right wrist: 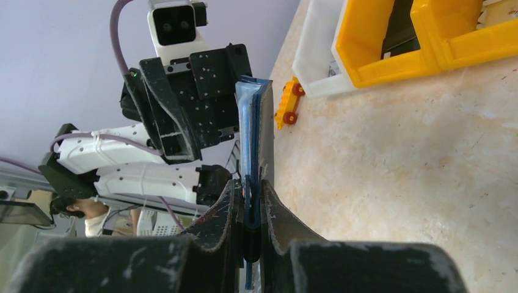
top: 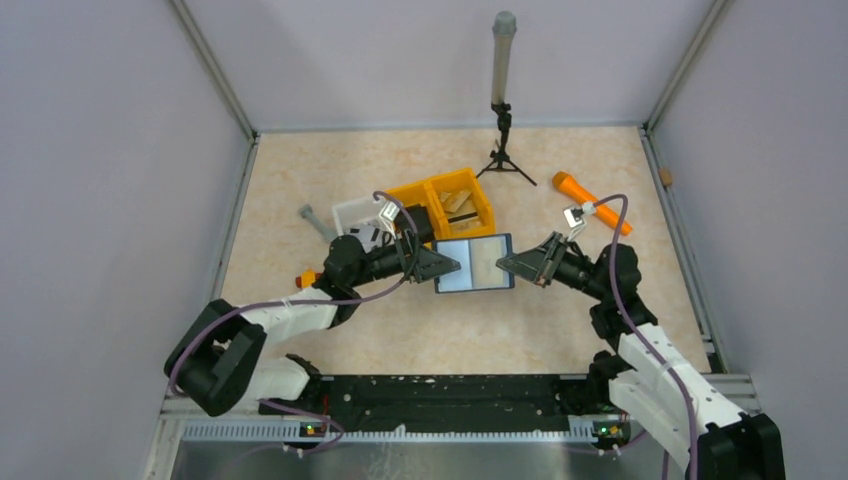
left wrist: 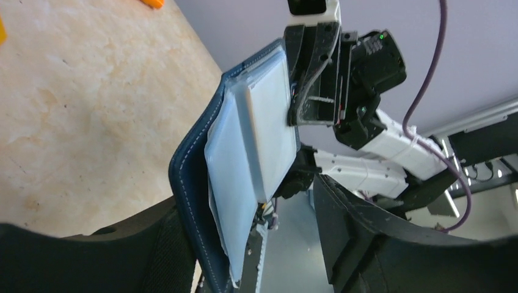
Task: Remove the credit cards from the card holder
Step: Remove the credit card from the card holder.
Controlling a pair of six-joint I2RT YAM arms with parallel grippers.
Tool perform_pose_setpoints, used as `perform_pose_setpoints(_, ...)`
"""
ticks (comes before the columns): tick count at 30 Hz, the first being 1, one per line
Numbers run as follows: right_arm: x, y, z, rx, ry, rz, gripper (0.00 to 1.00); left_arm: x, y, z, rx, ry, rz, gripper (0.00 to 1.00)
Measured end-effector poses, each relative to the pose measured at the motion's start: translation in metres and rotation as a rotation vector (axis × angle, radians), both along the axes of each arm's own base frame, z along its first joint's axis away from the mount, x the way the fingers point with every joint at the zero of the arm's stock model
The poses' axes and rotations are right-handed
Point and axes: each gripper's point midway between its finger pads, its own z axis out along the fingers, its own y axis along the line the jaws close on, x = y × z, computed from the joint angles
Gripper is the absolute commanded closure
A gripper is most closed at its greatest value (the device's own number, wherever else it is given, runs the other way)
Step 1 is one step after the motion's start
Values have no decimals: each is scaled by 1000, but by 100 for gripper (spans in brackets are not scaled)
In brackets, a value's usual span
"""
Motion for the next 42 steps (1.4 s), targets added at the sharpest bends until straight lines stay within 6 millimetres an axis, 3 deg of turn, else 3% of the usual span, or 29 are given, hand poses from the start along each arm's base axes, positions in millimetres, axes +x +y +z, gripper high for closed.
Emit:
perform_pose_setpoints(4, 0, 1, -3, -6, 11, 12, 97, -4, -10, -9, 7, 27, -37, 79)
perform_pose_setpoints(7, -1, 2, 0, -5, 7, 23, 91, -3, -13, -12, 10, 36, -44, 95)
perform_pose_setpoints(10, -2, 2, 4, 2, -7, 27, 79, -1, -14, -11, 12, 27, -45, 100)
perform_pose_setpoints(17, -6, 5, 15, 30, -45, 65, 73, 1, -15, -8, 11, 21, -46, 100)
perform_pose_setpoints(22, -7, 7, 19, 51, -44, 85, 73, 2, -16, -9, 17, 27, -42, 100)
perform_pose_setpoints(25, -7, 8, 21, 57, -50, 86, 83, 2, -15, -8, 17, 26, -41, 100)
perform_pose_setpoints(27, -6, 7, 20, 54, -49, 82, 84, 1, -15, -7, 14, 23, -40, 100)
perform_pose_setpoints(29, -4, 6, 15, 39, -37, 67, 86, 0, -15, -5, 11, 18, -41, 98)
perform_pose_setpoints(32, -1, 5, 5, 12, -13, 50, 96, -2, -15, -4, 11, 17, -49, 96)
perform_pose_setpoints(35, -2, 5, 4, 10, -12, 53, 100, -3, -17, -7, 24, 19, -50, 86)
perform_pose_setpoints(38, -3, 5, 6, 15, -11, 57, 100, -3, -22, -10, 50, 7, -46, 65)
perform_pose_setpoints(42, -4, 6, 13, 38, -21, 66, 100, -6, -32, -5, 86, -28, -45, 31)
